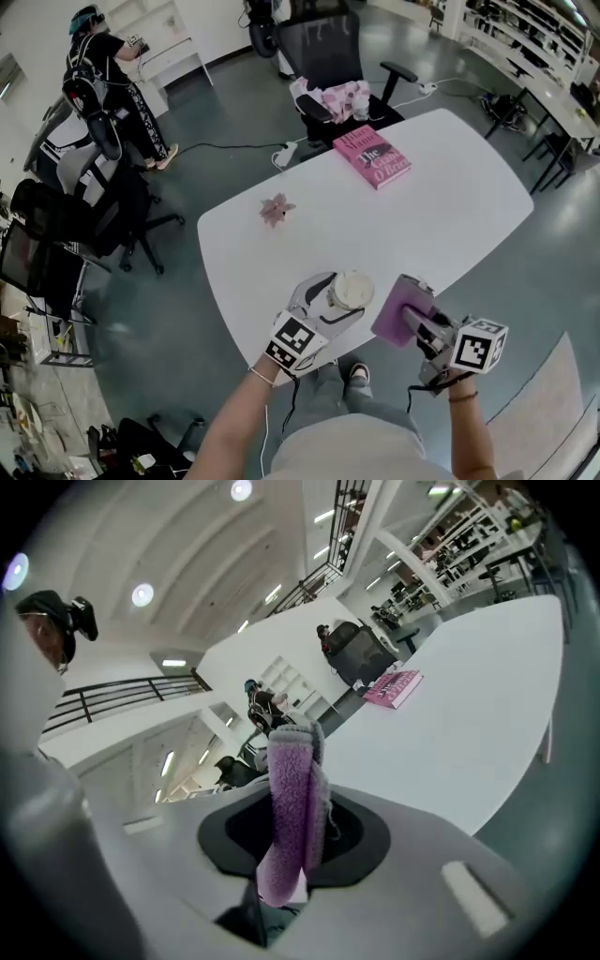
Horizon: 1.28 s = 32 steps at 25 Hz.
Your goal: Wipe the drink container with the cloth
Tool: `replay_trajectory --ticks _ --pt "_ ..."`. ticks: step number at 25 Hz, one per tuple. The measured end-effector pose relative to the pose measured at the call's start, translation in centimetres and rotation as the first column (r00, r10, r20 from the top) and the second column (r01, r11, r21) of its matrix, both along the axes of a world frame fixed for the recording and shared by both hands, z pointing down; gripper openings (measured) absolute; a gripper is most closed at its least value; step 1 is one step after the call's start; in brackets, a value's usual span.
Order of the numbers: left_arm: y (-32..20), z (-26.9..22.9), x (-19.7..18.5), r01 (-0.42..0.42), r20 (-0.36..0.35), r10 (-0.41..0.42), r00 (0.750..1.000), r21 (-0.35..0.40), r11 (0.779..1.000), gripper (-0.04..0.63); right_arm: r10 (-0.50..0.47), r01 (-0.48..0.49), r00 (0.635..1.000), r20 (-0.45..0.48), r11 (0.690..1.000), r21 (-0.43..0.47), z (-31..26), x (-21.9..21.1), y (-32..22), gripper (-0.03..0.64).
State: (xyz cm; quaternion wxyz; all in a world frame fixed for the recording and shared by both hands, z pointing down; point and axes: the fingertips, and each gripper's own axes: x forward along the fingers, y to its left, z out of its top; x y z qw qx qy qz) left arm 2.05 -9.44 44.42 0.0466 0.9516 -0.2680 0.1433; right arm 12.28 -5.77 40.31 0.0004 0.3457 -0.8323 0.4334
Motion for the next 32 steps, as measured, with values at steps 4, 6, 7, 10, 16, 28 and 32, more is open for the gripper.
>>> replay_trajectory --ticks 4,6,7,10,16,28,32 --pt "0.2 -0.1 0.1 0.066 -0.005 -0.066 0.998 0.000 0.998 0.376 0.073 -0.078 0.992 0.107 0.996 0.044 1.4 -0.6 1.6 0.081" --pt "0.2 -0.4 0.2 0.100 -0.007 -0.100 0.995 0.003 0.995 0.377 0.118 -0.127 0.981 0.154 0.991 0.050 2.2 -0.6 1.9 0.081" --pt "0.3 -0.5 0.2 0.118 -0.008 -0.118 0.993 0.004 0.993 0.377 0.141 -0.152 0.973 0.181 0.987 0.047 2.5 -0.6 2.0 0.081" --pt "0.5 -0.7 0.2 0.171 -0.019 -0.171 0.985 0.007 0.985 0.377 0.196 -0.208 0.947 0.256 0.978 0.023 3.7 -0.5 2.3 0.081" --pt "0.4 -0.9 0.6 0.263 -0.044 -0.262 0.964 0.017 0.965 0.377 0.225 -0.238 0.903 0.365 0.971 -0.012 5.5 -1.2 2.8 0.081" --pt "0.6 -0.6 0.5 0.309 -0.047 -0.308 0.950 0.014 0.951 0.377 0.299 -0.320 0.772 0.561 0.945 -0.063 6.7 -2.5 2.8 0.081" --pt "0.6 -0.7 0.5 0.311 -0.052 -0.310 0.949 0.016 0.950 0.377 0.296 -0.321 0.746 0.596 0.945 -0.067 6.9 -2.8 2.6 0.081"
